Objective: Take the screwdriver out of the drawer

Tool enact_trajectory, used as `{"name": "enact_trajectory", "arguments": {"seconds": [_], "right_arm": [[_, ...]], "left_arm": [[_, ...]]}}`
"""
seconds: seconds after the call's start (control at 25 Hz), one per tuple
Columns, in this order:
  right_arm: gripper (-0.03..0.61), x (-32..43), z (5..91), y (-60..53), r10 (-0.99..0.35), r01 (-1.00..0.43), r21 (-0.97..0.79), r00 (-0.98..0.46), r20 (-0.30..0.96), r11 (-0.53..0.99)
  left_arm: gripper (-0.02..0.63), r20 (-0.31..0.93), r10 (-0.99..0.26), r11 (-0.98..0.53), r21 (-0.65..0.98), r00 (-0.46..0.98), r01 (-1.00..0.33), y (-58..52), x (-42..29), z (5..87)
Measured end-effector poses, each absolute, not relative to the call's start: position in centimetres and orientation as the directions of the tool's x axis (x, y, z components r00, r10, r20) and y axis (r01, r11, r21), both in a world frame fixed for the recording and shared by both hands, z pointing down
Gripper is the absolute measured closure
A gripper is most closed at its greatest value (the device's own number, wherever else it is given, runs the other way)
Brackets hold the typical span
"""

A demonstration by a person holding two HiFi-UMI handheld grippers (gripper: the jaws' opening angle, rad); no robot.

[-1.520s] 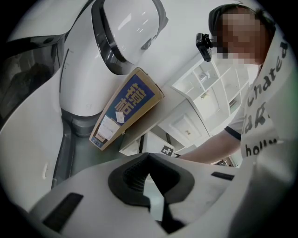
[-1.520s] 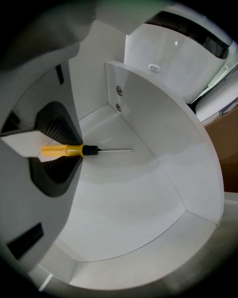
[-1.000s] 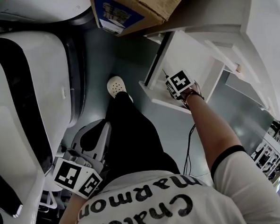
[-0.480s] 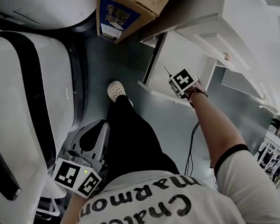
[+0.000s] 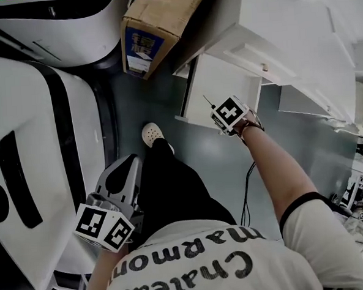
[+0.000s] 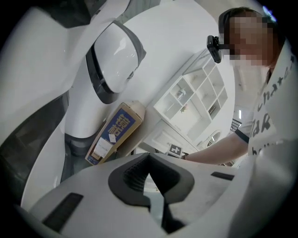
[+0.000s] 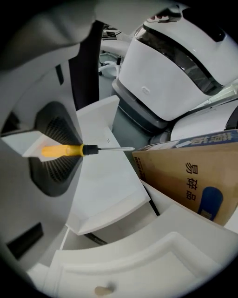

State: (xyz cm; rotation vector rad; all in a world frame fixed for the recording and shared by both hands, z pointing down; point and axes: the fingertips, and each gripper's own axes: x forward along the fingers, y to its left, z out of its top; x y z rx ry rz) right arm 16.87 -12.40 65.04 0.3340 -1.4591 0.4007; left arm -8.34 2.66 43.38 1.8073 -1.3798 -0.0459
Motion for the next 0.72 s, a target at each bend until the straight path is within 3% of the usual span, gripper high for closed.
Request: {"name": "enact_trajectory", "arguments": {"seconds": [0.16,0.56,0.72], "right_arm": [[0.495,17.0,61.4,-11.7,-0.022,-0.440,0.049,0.068,0.997,0.897],[0.495,16.5,54.6,-6.2,-0.051,-0.619,-0.028,-0.109,0.993,0.785],[0.495,17.1,51.6,-5.1,-0.122,-0.676,-0.005,-0.141,0.982,0.737]], "left_arm": [[0.592,0.407,-0.824,-0.083,0.601,0.394,-0.795,2.8,-8.7,40.9],[0.592,0.344,-0.824,-0.205,0.558,0.450,-0.804,3.3,-7.2,36.3],[0.592,0.320,-0.819,-0.260,0.534,0.477,-0.805,3.3,-6.2,34.8]]}}
